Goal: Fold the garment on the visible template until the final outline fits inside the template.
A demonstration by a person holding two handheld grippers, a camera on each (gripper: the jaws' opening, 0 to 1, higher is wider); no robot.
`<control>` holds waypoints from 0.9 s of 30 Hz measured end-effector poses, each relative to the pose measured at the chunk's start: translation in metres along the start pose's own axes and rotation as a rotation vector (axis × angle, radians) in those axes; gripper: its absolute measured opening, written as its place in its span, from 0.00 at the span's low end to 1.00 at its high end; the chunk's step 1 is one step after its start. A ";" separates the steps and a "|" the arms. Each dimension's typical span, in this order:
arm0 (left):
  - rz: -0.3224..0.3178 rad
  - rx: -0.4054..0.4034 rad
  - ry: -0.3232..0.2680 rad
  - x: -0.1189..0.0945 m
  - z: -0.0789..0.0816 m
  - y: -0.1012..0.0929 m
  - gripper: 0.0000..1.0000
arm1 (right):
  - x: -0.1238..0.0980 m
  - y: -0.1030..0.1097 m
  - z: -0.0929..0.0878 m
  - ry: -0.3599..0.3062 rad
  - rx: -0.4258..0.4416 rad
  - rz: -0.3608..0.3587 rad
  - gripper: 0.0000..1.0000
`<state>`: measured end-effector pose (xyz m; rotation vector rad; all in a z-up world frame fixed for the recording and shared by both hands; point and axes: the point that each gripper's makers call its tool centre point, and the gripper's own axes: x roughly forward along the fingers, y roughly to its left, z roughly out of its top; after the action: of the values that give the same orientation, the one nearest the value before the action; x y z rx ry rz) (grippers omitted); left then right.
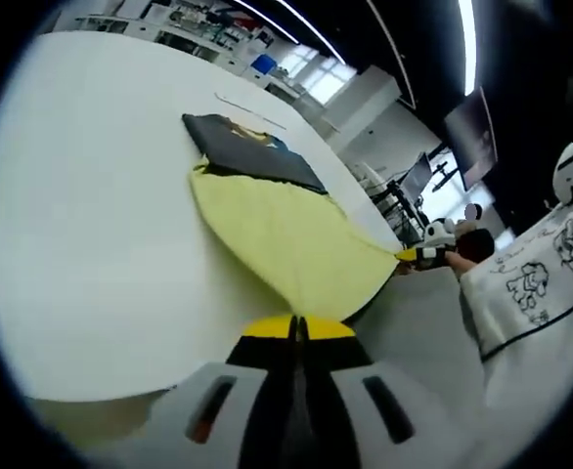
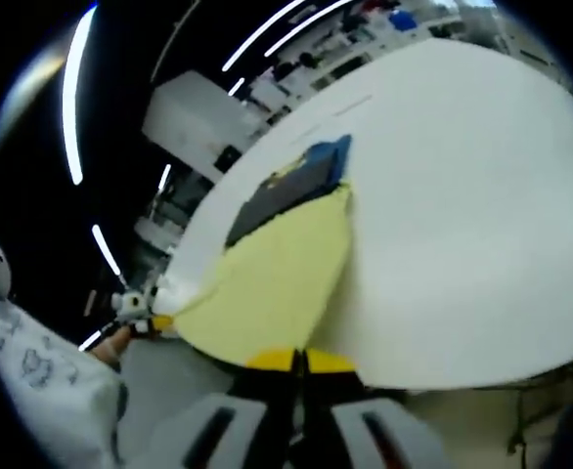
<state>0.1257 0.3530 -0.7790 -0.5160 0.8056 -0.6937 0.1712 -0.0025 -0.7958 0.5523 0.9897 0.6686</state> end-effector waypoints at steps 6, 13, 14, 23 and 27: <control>-0.015 0.016 -0.024 0.003 0.018 -0.008 0.00 | -0.002 0.002 0.013 -0.008 0.006 0.012 0.00; -0.034 0.062 -0.109 -0.001 0.075 -0.013 0.00 | -0.009 0.020 0.062 -0.086 -0.009 0.068 0.00; -0.046 0.061 -0.131 -0.001 0.085 -0.014 0.00 | -0.009 0.023 0.071 -0.103 -0.006 0.078 0.00; -0.076 0.113 -0.277 0.008 0.182 -0.008 0.00 | 0.004 0.059 0.161 -0.186 -0.143 0.122 0.00; -0.040 0.091 -0.336 0.020 0.214 0.009 0.00 | 0.015 0.061 0.191 -0.206 -0.189 0.108 0.00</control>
<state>0.3076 0.3774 -0.6671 -0.5490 0.4482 -0.6555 0.3309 0.0269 -0.6770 0.4991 0.6994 0.7763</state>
